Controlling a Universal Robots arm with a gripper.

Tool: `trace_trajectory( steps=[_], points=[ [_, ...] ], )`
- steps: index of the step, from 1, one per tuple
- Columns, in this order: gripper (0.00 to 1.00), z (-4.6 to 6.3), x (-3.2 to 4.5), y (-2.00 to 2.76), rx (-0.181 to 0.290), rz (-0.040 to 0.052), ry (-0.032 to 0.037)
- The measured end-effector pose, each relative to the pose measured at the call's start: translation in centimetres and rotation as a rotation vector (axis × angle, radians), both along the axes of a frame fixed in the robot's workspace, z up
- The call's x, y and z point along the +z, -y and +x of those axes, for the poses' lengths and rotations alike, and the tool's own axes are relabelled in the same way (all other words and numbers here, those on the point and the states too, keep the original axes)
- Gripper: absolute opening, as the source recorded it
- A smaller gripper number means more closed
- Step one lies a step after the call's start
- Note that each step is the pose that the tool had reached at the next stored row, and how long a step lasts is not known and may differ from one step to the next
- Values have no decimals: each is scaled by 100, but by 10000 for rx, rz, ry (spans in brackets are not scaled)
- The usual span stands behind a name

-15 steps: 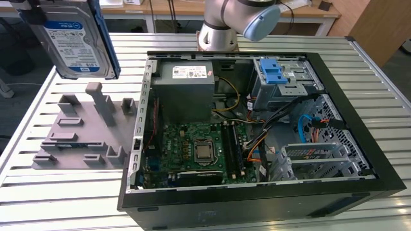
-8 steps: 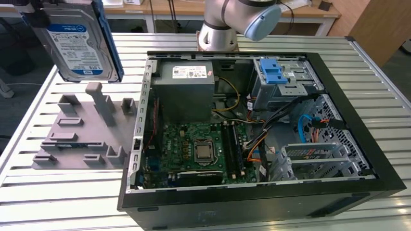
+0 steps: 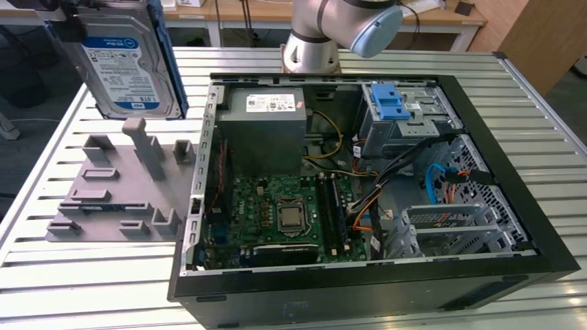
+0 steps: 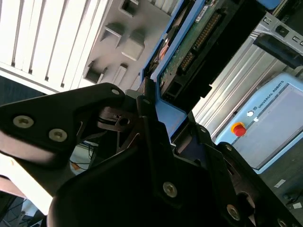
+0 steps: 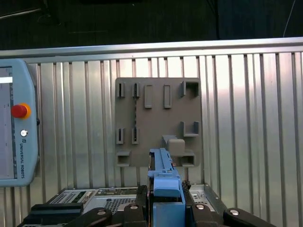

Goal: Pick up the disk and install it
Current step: 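Pick up the disk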

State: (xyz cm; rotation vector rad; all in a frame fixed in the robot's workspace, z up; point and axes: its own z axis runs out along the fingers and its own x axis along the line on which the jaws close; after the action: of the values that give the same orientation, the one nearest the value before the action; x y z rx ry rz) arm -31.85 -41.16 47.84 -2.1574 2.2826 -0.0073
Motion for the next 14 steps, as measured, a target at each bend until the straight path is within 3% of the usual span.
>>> trace_trajectory(
  steps=[14],
  points=[
    [36, 284, 0, 82, 0, 0, -4]
  ],
)
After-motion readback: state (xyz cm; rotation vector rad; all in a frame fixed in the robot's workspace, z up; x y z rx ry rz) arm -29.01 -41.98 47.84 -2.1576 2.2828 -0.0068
